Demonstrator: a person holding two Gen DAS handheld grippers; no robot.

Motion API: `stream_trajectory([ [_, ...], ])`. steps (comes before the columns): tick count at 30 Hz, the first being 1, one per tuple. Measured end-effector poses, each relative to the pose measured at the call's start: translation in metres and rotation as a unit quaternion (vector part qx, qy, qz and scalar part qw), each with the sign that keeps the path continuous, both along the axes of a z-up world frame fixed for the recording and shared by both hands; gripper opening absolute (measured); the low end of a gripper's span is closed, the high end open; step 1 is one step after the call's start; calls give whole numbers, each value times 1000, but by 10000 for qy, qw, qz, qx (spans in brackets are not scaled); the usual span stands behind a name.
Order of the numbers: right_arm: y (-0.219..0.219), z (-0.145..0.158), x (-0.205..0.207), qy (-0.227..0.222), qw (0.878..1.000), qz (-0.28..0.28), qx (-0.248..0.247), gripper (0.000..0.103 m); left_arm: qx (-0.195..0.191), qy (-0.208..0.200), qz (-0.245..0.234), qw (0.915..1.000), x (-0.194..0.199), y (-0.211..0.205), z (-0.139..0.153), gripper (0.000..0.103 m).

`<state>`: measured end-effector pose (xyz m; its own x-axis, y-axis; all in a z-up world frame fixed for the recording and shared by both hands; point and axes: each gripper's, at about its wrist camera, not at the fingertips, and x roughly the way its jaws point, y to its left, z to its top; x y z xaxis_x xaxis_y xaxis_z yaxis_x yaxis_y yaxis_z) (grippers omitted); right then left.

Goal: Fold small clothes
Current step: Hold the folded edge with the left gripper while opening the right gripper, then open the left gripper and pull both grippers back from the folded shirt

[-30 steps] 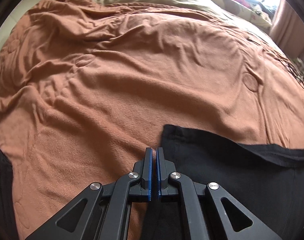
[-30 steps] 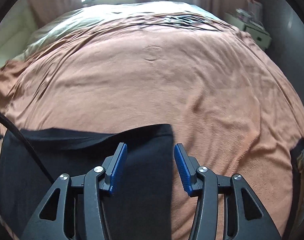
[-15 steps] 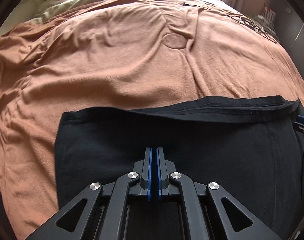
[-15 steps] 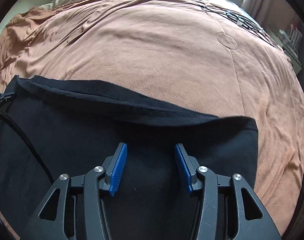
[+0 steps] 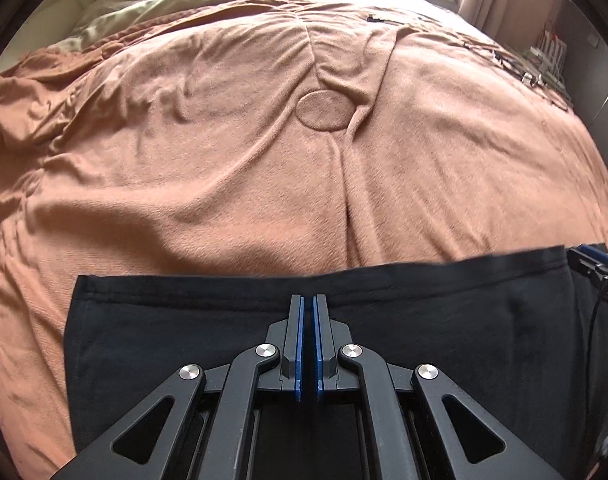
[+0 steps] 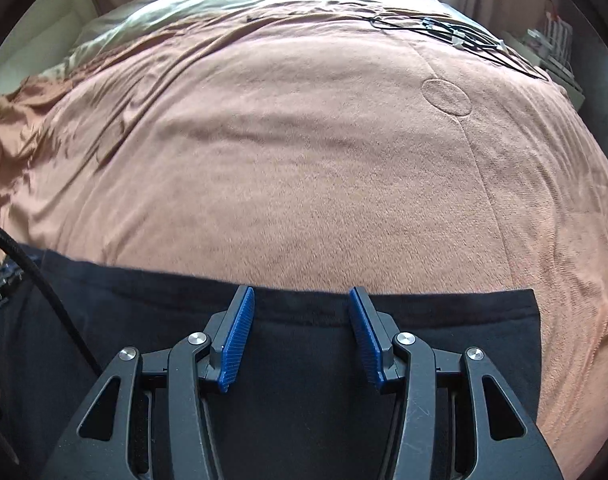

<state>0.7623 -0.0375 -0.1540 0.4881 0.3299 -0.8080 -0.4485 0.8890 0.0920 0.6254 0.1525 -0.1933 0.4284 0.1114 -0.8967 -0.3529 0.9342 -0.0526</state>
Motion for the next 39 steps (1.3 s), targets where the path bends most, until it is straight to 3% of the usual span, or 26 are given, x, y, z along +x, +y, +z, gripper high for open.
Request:
stream_trajectory([
  [5, -2, 12, -11, -166, 9994, 128, 267, 47, 112, -23, -65, 9999, 2, -8, 4, 4],
  [8, -5, 15, -22, -163, 9993, 264, 186, 47, 34, -44, -134, 9999, -5, -3, 7, 6],
  [11, -11, 16, -28, -165, 9993, 338, 15, 47, -14, 22, -68, 10000, -16, 5, 8, 17],
  [14, -19, 21, -37, -242, 9989, 333, -217, 47, -97, 63, -34, 9999, -34, 14, 11, 17],
  [30, -120, 52, -134, -217, 9993, 292, -121, 47, -302, -41, 46, 9995, -178, 20, 36, 17],
  [39, -173, 59, -184, -144, 9998, 130, 51, 47, -591, -144, 417, 9973, -252, 12, 36, 18],
])
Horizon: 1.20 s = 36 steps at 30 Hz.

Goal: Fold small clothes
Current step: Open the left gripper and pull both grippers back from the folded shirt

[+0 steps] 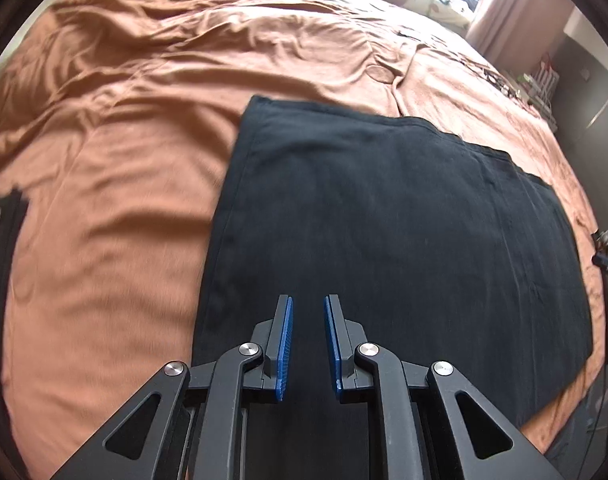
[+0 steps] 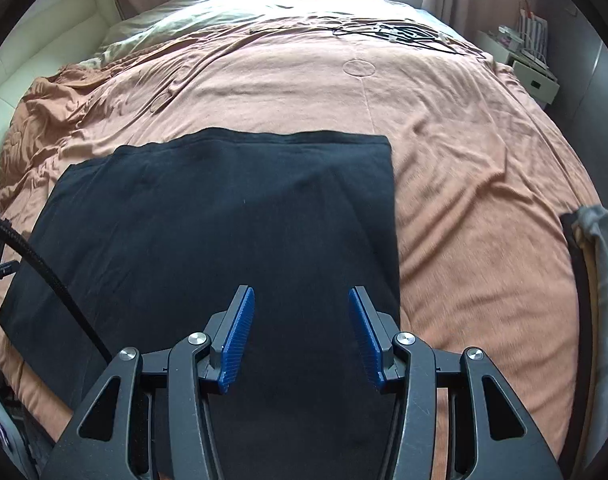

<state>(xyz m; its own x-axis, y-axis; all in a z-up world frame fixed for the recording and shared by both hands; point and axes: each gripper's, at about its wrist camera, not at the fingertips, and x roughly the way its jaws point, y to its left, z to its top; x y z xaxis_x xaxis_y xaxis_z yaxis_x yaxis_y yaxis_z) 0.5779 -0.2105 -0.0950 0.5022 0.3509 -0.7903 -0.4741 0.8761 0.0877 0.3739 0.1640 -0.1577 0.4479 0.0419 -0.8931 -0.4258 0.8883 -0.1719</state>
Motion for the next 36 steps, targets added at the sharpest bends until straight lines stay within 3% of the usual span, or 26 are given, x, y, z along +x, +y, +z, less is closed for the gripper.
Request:
stream_trajectory([
  [10, -60, 9, -70, 95, 9989, -318, 336, 47, -26, -284, 260, 9993, -79, -17, 16, 18],
  [12, -70, 14, -85, 107, 9982, -389, 432, 47, -10, -360, 298, 9989, -95, -22, 22, 30],
  [14, -82, 19, -102, 114, 9972, -440, 592, 47, 21, -486, 324, 9983, -109, -28, 29, 60],
  [16, -91, 22, -114, 115, 9965, -480, 682, 49, 101, -669, 337, 9971, -123, -35, 38, 65],
  [18, -101, 26, -130, 41, 9953, -563, 783, 71, 100, -793, 332, 9962, -136, -41, 45, 67],
  [19, -107, 28, -137, -6, 9946, -628, 829, 74, 72, -854, 331, 9958, -142, -44, 48, 71],
  [23, -128, 30, -162, -39, 9908, -765, 1112, 77, 101, -1118, 390, 9929, -164, -53, 58, 89],
  [26, -140, 23, -172, 138, 9881, -719, 1356, 77, 108, -1324, 487, 9899, -180, -57, 62, 98],
  [29, -154, 19, -174, 202, 9846, -798, 1540, 77, -9, -1477, 653, 9869, -188, -58, 59, 99],
  [34, -167, 1, -173, 258, 9825, -928, 1595, 77, 34, -1416, 672, 9876, -190, -61, 47, 99],
  [36, -168, -6, -172, 274, 9821, -1033, 1552, 77, -113, -1386, 720, 9877, -189, -60, 40, 99],
])
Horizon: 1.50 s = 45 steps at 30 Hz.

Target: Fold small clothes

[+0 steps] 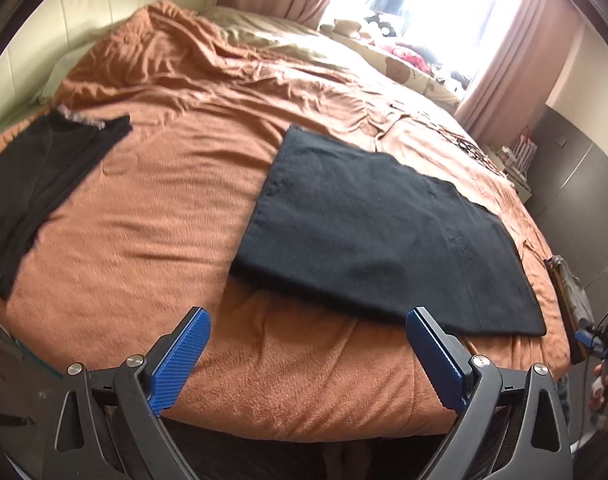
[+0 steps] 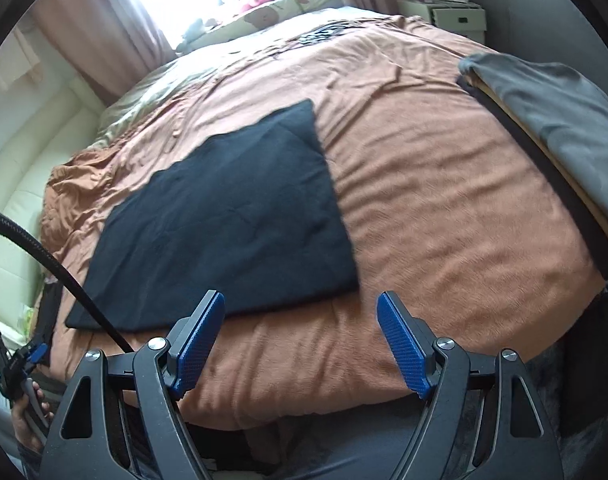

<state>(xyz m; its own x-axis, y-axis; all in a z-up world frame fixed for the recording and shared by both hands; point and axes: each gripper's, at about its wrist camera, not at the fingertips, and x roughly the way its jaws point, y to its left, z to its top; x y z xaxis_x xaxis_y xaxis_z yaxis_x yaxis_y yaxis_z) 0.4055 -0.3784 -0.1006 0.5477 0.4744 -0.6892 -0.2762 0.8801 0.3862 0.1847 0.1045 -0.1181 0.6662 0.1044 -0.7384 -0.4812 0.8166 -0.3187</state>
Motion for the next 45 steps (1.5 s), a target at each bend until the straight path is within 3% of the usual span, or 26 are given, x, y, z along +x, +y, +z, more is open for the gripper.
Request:
stream_trajectory([
  [9, 0, -36, 21, 369, 9990, -197, 159, 77, -556, 48, 271, 9981, 7, 19, -28, 96],
  [11, 3, -40, 25, 393, 9988, -188, 208, 77, -713, 62, 225, 9972, 10, 20, -33, 88],
  [26, 25, -67, 60, 702, 9965, -175, 408, 77, -1320, 271, 407, 9900, 34, 38, -66, 56],
  [36, 19, -71, 59, 801, 9933, -242, 803, 75, -1704, 71, 428, 9844, 26, 57, -56, 56],
  [45, 6, -77, 59, 921, 9884, -367, 1154, 73, -1858, 152, 660, 9802, 45, 72, -58, 56],
])
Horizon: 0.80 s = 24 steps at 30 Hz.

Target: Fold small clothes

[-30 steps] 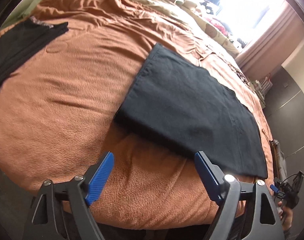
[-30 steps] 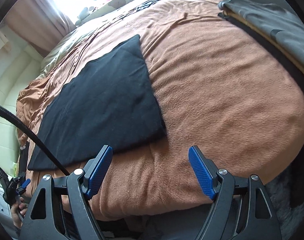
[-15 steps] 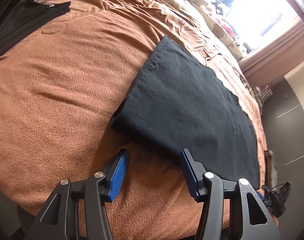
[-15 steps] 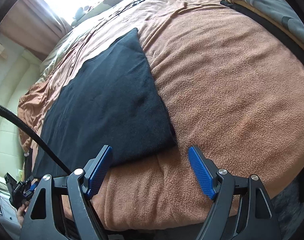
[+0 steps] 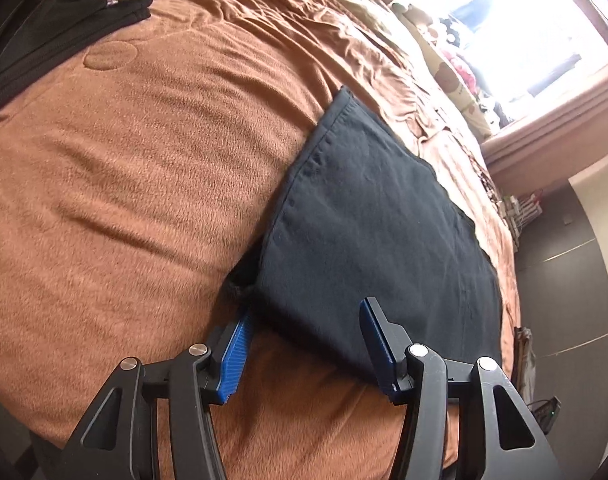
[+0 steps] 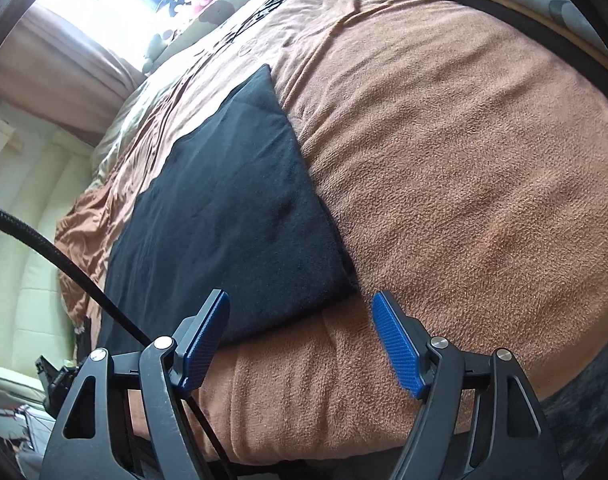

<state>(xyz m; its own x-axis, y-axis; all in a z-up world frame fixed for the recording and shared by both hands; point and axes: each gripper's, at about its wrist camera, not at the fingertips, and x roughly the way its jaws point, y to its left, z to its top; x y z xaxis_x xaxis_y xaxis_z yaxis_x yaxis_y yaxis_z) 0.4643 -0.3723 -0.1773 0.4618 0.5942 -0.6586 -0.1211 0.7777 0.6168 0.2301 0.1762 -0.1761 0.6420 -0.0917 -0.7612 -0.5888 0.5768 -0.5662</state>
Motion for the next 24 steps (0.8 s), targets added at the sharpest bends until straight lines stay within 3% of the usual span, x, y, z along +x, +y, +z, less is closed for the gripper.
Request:
stream_trajectory([
  [3, -4, -1, 2, 45, 9999, -45, 83, 73, 18, 58, 47, 10000, 6, 0, -1, 52],
  [8, -6, -4, 8, 198, 9995, -150, 219, 64, 108, 254, 185, 9994, 7, 2, -2, 16],
  [11, -3, -4, 15, 263, 9991, -232, 223, 59, 153, 269, 208, 9993, 5, 3, -2, 7],
  [16, -1, -3, 14, 384, 9988, -297, 80, 45, 279, 125, 221, 9993, 0, 1, 5, 3],
  [18, -2, -3, 13, 408, 9987, -314, -38, 24, 334, 23, 230, 9992, -3, 0, 10, 3],
  [20, -6, -4, 12, 433, 9986, -301, 16, 11, 303, -70, 268, 9992, -8, 0, 12, 3],
  [24, -19, 3, 5, 137, 9986, -393, 330, 7, 315, -176, 282, 9989, -15, -1, 13, 3],
])
